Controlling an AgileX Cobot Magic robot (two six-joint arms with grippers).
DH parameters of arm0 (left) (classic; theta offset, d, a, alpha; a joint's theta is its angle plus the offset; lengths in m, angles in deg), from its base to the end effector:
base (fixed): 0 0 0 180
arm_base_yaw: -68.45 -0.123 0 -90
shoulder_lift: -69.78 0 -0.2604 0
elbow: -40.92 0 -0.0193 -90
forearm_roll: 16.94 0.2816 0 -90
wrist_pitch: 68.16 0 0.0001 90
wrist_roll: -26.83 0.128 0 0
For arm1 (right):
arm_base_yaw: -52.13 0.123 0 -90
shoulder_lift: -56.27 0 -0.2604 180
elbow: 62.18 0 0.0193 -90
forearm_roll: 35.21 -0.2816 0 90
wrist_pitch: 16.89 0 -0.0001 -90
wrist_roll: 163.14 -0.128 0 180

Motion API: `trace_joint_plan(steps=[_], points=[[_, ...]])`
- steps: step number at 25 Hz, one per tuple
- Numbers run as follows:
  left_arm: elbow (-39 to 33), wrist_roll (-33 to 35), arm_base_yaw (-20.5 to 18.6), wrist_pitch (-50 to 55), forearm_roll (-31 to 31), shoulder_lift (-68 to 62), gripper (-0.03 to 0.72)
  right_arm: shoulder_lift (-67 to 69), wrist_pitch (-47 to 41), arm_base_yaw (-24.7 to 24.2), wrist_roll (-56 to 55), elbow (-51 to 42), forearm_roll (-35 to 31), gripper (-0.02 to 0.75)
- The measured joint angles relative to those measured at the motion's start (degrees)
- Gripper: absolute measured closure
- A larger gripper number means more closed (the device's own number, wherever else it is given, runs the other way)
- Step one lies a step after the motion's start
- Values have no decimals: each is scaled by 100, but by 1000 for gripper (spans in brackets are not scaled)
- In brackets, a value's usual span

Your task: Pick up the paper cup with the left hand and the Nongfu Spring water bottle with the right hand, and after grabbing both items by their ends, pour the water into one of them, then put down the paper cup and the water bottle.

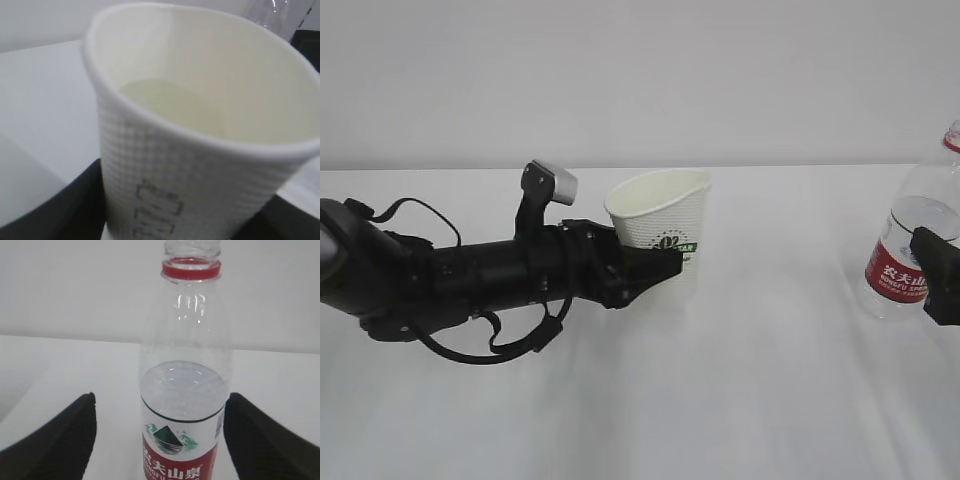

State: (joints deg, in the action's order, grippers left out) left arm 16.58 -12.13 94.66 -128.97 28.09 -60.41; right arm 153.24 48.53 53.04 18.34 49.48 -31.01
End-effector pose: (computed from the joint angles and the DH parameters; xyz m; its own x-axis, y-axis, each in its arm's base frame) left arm 0.3282 -0.2496 0.0535 -0.3933 -0.0027 -0.9194 0.8204 0.4505 -0.3522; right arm 0.2473 0.0125 0.0918 -0.1679 -0.0589 -0.9840 -0.0910 0.9949 -0.0440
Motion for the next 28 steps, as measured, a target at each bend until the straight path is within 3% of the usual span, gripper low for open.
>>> trace_joint_plan(steps=[8, 28], points=[[-289, 559, -294, -124, -154, 22, 207, 0, 0, 0, -39, 0, 33, 143], [-1291, 1616, -1073, -258, -1820, 59, 207, 0, 0, 0, -39, 0, 33, 144]])
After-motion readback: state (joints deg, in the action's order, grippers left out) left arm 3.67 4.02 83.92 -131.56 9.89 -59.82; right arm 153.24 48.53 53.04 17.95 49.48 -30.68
